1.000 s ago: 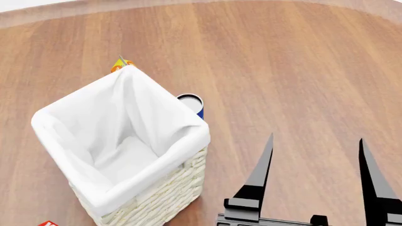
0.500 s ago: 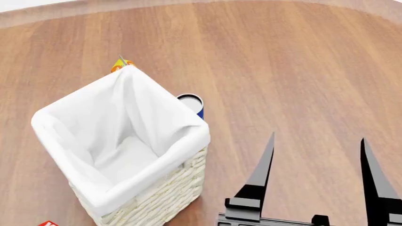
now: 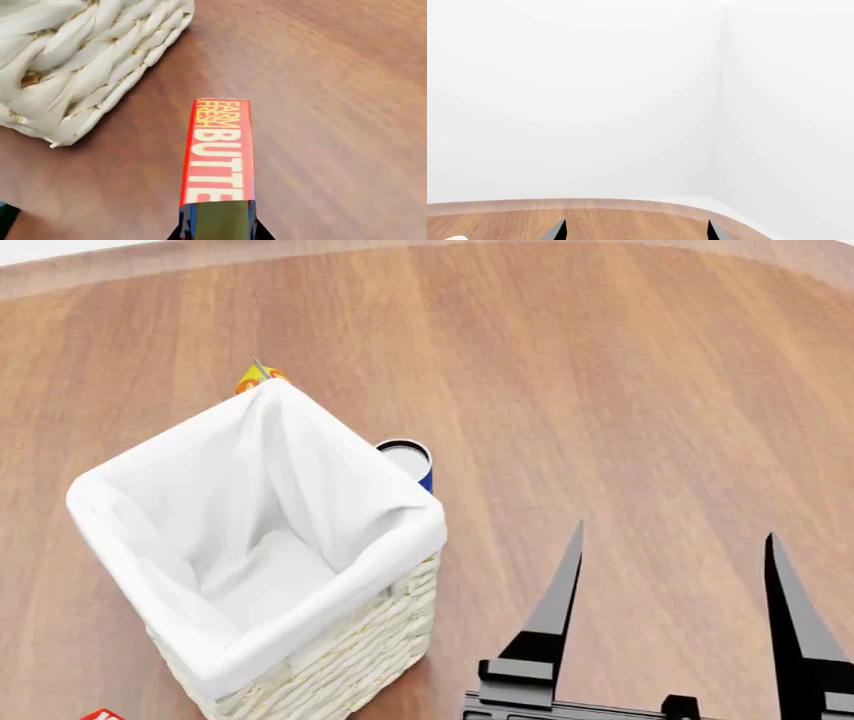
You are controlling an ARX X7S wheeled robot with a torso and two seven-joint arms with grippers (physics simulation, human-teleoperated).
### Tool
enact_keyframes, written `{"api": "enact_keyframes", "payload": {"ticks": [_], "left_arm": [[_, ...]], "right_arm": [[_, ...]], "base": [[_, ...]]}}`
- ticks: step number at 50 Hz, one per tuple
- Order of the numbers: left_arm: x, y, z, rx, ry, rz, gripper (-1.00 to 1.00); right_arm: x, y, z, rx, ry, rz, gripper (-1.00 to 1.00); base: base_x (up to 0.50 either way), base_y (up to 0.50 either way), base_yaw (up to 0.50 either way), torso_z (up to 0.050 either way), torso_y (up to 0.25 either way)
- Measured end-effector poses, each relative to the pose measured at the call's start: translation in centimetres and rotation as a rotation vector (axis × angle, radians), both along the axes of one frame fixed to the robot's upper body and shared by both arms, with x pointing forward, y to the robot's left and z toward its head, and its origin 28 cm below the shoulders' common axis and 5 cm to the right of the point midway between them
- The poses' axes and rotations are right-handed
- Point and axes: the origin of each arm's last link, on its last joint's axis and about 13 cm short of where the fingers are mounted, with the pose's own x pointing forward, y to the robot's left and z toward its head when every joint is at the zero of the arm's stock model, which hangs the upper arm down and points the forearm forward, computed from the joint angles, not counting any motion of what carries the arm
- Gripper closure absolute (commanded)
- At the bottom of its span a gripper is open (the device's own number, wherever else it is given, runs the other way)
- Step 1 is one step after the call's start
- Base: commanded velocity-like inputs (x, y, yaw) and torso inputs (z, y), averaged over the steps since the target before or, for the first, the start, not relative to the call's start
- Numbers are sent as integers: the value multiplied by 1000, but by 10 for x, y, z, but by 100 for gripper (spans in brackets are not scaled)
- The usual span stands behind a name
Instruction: Pick up the butter and put it in the basket.
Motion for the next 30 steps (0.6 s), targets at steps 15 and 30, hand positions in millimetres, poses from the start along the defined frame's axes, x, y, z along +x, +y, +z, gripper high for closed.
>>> {"api": "enact_keyframes", "payload": {"ticks": [15,30], "left_arm": [[-9,0,8,-18,1,-30,100],[-15,-5,39,-78,-57,-93,100]], "right_arm": [[-1,0,1,-1,-2,-1,-100],[-1,0,1,-2,-1,0,-100]], "base": [[0,0,0,0,0],[0,0,0,0,0]]}}
